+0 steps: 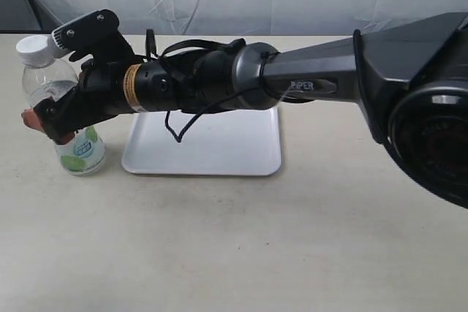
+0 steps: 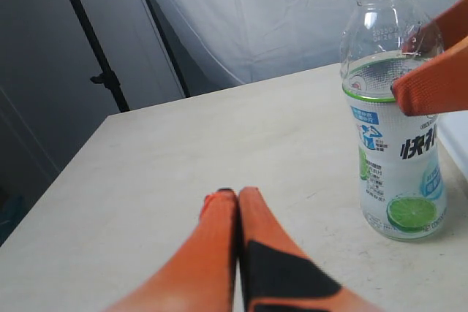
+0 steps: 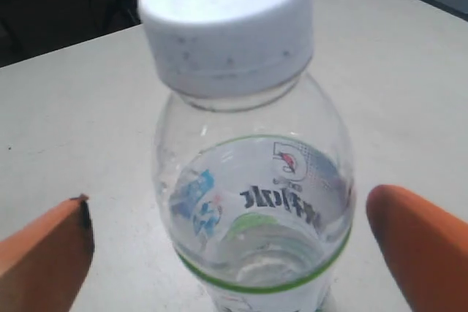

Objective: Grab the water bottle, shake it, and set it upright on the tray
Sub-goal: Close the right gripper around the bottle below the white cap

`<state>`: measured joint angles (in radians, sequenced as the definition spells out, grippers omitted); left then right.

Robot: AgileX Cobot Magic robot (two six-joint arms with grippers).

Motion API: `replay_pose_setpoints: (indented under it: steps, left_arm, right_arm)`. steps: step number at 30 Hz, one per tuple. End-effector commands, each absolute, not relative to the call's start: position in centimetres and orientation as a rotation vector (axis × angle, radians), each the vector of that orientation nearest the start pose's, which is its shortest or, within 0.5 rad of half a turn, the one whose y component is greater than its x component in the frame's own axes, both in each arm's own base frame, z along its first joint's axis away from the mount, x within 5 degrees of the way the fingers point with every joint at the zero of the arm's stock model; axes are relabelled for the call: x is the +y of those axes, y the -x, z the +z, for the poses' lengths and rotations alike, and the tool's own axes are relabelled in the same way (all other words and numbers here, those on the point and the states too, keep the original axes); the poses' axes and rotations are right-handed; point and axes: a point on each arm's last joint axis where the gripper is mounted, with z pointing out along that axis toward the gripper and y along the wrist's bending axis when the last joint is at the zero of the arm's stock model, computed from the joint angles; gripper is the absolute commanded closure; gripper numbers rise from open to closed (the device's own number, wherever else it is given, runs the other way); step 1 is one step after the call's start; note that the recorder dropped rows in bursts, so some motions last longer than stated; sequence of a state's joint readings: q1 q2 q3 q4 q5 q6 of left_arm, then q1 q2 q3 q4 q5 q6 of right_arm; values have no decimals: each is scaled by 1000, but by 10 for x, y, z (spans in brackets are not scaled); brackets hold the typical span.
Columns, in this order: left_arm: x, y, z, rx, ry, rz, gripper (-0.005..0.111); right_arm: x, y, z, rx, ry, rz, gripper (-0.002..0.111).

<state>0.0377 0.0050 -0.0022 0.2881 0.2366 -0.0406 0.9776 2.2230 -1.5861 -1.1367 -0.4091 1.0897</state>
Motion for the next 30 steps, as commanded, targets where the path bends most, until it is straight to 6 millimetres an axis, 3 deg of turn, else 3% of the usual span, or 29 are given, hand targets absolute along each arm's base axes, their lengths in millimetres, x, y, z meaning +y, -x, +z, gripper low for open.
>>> replay_pose_setpoints:
  steps: [1, 6, 13, 21, 24, 27, 28, 30]
  left_arm:
    - [8, -55, 192, 1716, -120, 261, 107]
    - [8, -55, 192, 1716, -120, 261, 107]
    - [8, -55, 192, 1716, -120, 261, 107]
    - [8, -55, 192, 1716, -120, 261, 107]
    - [8, -55, 192, 1716, -120, 261, 107]
    - [8, -55, 192, 1716, -120, 261, 107]
    - [8, -55, 192, 1716, -120, 261, 107]
    - [8, -55, 192, 1716, -120, 261, 107]
  right_arm:
    - [440, -257, 181, 1651, 1173, 992, 4]
    - [442, -259, 174, 1643, 1156, 992, 4]
    - [454, -258, 181, 1576, 1151, 1047, 4]
    - [462, -260, 178, 1649, 1127, 918, 8]
    - [463, -258, 177, 1657, 1129, 909, 38]
    - [464, -257, 178, 1672, 1103, 951, 100]
    - [464, -257, 178, 1705, 1062, 990, 107]
    - [464, -257, 180, 1737, 1021, 1028, 104]
